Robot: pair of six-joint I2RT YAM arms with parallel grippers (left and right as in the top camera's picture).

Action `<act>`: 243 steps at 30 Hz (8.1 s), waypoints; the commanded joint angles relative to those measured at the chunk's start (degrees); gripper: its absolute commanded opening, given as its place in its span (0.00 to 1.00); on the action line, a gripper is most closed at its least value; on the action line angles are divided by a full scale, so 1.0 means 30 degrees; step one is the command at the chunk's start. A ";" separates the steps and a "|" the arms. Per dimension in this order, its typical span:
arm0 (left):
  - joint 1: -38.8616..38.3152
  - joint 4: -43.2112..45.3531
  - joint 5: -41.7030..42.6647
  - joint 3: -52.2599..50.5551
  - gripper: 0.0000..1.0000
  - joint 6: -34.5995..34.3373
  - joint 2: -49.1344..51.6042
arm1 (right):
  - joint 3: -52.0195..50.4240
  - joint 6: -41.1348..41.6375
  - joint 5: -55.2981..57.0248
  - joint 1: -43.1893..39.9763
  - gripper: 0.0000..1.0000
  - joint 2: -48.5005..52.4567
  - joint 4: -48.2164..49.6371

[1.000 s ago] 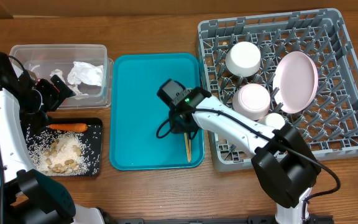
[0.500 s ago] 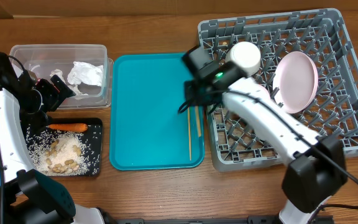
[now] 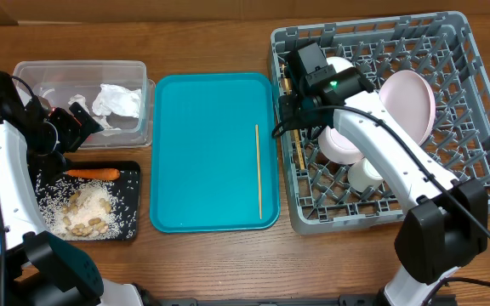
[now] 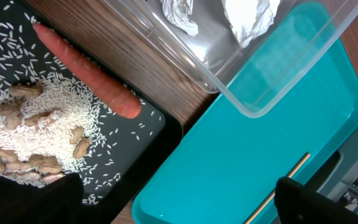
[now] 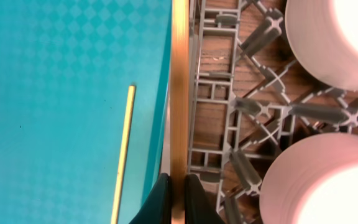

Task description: Sort waste into correct bins and load items into the dishwasher

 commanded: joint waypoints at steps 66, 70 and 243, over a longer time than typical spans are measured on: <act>-0.0029 0.0029 0.0255 0.0415 1.00 0.0415 -0.0189 | -0.0896 0.6856 0.2696 0.4991 0.38 0.5435 0.2667; -0.0029 0.0029 0.0255 0.0415 1.00 0.0415 -0.0189 | -0.0896 0.6849 0.2696 0.4991 0.37 0.5880 0.2652; -0.0029 0.0087 -0.0087 0.0415 1.00 0.0423 -0.0189 | -1.9810 0.2863 0.2871 -0.5880 1.00 -3.5503 0.9231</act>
